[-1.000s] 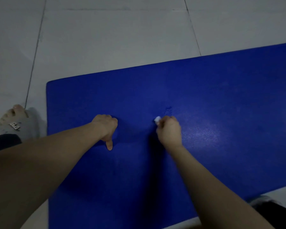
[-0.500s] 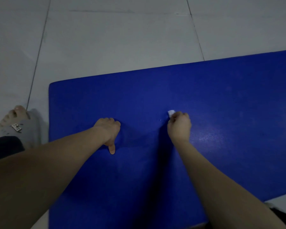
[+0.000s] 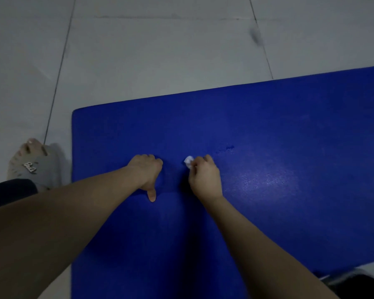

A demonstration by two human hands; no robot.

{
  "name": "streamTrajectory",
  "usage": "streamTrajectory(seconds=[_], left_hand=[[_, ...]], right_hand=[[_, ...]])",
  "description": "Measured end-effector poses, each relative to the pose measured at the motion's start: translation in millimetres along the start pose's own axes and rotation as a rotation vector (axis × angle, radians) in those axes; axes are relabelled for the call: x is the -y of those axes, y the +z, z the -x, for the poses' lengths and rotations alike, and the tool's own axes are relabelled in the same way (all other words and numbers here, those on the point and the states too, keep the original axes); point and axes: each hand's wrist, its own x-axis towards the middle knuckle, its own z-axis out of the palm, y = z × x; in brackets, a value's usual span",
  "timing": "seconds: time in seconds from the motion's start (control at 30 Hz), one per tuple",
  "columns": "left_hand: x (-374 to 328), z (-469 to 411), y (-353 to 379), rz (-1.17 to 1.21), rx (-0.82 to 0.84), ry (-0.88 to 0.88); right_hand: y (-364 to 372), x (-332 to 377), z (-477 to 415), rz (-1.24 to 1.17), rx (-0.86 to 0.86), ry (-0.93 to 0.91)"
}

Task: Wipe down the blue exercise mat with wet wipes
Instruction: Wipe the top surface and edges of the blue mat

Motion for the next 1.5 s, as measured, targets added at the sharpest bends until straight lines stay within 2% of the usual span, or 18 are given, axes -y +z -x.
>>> streamTrajectory(seconds=[0.3,0.43,0.73,0.9,1.0,1.07,1.37,1.5], left_hand=[[-8,4,-7,-0.007,0.039,-0.038],[-8,0,-5,-0.029,0.054,-0.034],[-3,-8,0,-0.05,0.044,-0.005],[-1,-8,0,-0.039,0.042,0.002],[-1,-7,1,-0.029,0.04,0.007],[0,-6,2,-0.016,0.028,0.002],[4,-7,6,0.021,0.003,0.015],[5,-8,8,0.027,-0.004,0.033]], right_hand=[[-86,-119,-61,-0.032,-0.251,0.402],[-85,-122,-78,-0.063,-0.274,0.483],[-3,3,-42,-0.089,-0.129,0.136],[30,30,-19,-0.071,0.011,-0.067],[25,24,-24,-0.008,-0.02,-0.139],[12,13,-35,0.021,-0.071,-0.095],[-77,-79,-96,0.096,-0.232,0.313],[-82,-86,-106,0.041,-0.313,0.426]])
